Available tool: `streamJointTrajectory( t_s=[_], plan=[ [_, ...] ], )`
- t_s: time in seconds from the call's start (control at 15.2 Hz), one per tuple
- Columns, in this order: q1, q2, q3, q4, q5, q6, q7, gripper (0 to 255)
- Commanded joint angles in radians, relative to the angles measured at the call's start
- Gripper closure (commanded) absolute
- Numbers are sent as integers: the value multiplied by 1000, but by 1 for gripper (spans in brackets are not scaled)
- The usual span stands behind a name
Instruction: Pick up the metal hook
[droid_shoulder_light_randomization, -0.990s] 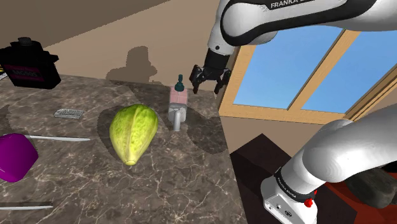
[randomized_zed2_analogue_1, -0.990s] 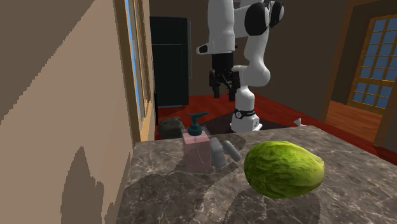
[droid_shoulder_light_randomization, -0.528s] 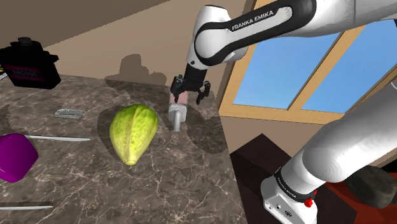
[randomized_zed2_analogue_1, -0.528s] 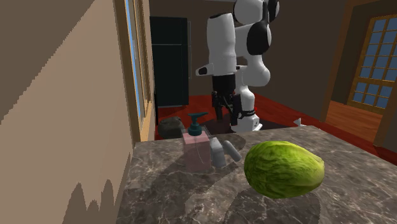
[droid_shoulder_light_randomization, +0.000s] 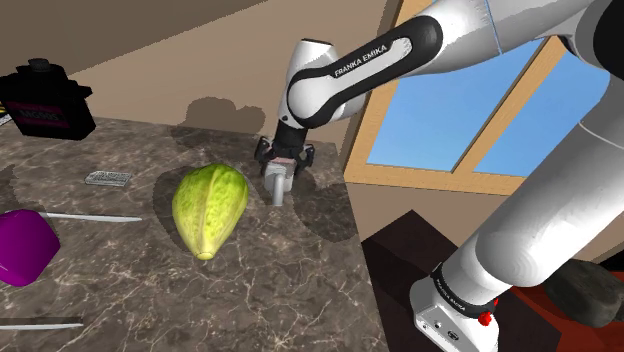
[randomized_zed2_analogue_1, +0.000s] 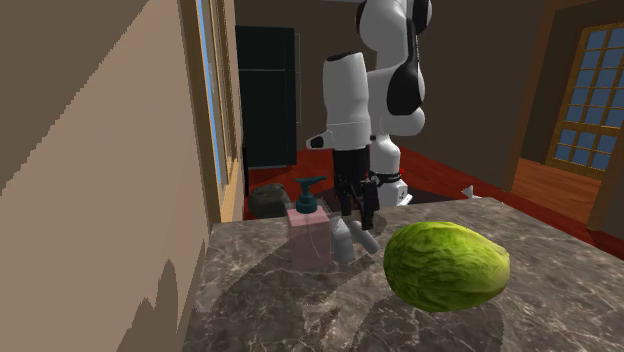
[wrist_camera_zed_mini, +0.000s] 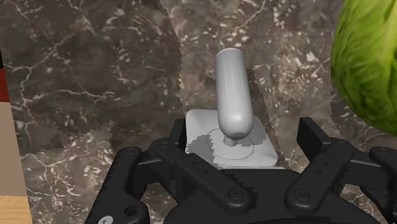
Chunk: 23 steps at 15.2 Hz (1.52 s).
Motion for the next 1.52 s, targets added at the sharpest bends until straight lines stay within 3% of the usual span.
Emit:
streamJointTrajectory(
  t_s=[0.0, 0.2, 0.26, 0.86, 1.45],
  plan=[
    [1, 21, 0, -8, -5, 29, 1, 0],
    [2, 37, 0, -14, -8, 51, 2, 0],
    [2, 40, 0, -12, -10, 51, 2, 255],
    [2, 38, 0, -14, -9, 51, 2, 255],
    [-3, -48, -2, 27, 9, -73, 1, 255]
  ],
)
